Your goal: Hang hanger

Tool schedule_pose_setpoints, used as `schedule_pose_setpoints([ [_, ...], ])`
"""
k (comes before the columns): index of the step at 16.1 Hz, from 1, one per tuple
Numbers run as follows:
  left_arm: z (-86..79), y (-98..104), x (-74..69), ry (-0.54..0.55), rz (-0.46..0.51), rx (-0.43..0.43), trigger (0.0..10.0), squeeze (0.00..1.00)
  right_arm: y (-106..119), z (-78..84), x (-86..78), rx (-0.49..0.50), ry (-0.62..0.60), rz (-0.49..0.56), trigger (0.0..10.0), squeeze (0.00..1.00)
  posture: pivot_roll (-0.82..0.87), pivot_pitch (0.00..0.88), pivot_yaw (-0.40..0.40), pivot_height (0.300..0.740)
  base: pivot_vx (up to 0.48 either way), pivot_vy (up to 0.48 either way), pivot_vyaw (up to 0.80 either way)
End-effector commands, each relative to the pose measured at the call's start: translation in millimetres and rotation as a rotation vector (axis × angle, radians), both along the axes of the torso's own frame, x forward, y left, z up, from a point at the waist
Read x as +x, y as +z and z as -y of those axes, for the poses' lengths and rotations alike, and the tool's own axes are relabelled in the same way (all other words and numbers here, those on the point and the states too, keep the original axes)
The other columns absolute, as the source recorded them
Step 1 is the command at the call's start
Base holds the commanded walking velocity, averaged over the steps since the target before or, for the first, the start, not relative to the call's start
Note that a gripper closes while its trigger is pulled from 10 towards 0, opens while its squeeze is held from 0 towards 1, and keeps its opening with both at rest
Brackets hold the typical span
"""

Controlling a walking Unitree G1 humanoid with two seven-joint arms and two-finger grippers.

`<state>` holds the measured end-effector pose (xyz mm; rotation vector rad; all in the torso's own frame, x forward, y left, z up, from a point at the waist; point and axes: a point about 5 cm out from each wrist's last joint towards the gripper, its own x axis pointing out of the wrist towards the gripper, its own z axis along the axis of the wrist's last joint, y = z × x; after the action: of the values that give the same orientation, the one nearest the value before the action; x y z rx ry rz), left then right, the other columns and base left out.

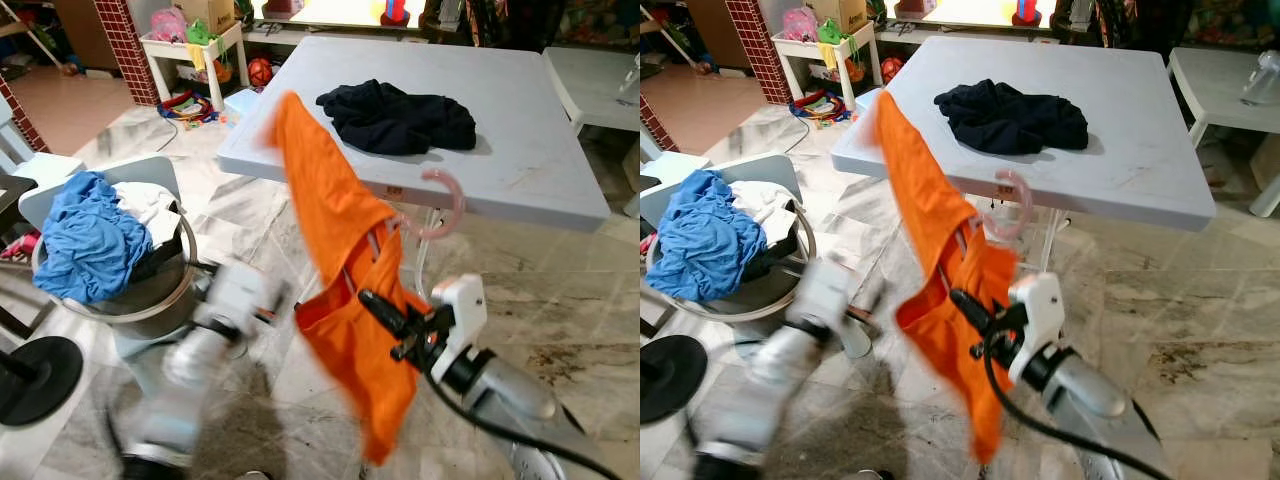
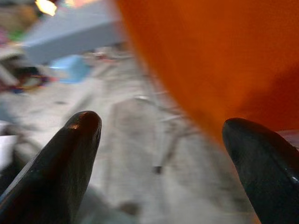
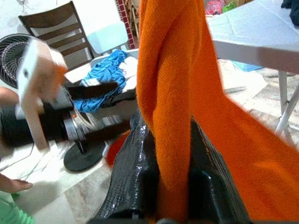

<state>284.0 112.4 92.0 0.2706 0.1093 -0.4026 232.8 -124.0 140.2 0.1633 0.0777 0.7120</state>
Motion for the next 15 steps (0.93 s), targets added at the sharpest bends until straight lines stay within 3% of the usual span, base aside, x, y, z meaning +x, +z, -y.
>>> schedule_pose_setpoints([
  [1,15.7,10.4,5.1,-0.071,0.034,-0.024,10.0,0.00,6.8,0.9,2.5,-0.004,-0.001,0.030,10.0,0.00,0.03,0.072,-0.025,0.740,0.000,0.000,0.00],
  [4,37.0,19.3,5.6,-0.147,0.089,-0.032,10.0,0.00,-11.7,5.4,13.5,-0.202,-0.077,0.004,10.0,0.00,0.00,0.073,-0.016,0.740,0.000,0.000,0.00],
  [6,35.4,17.8,6.0,-0.142,0.101,-0.023,10.0,0.00,-12.7,-6.5,6.4,-0.198,0.022,-0.018,10.0,0.00,0.01,0.075,-0.018,0.740,0.000,0.000,0.00],
  [8,32.9,24.5,9.9,-0.120,0.119,-0.042,10.0,0.00,-16.7,-3.7,5.4,-0.238,0.020,-0.021,10.0,0.00,0.01,0.078,-0.019,0.740,0.000,0.000,0.00],
  [11,30.2,13.7,11.3,-0.109,0.086,-0.030,10.0,0.00,-10.3,-2.0,4.8,-0.223,0.054,-0.008,10.0,0.00,-0.01,0.079,-0.019,0.740,0.000,0.000,0.00],
  [12,28.6,11.0,11.4,-0.098,0.064,-0.050,3.0,0.00,-11.3,-0.3,3.0,-0.247,0.077,-0.012,10.0,0.00,0.00,0.078,-0.019,0.740,0.000,0.000,0.00],
  [13,27.1,11.0,11.7,-0.094,0.060,-0.062,0.0,0.00,-13.1,2.3,2.9,-0.265,0.076,-0.018,10.0,0.00,0.00,0.079,-0.019,0.740,0.000,0.000,0.00],
  [15,22.5,13.4,13.1,-0.087,0.076,-0.051,0.0,0.00,-19.0,8.7,3.5,-0.294,0.067,-0.061,10.0,0.00,0.00,0.080,-0.018,0.740,0.000,0.000,0.00],
])
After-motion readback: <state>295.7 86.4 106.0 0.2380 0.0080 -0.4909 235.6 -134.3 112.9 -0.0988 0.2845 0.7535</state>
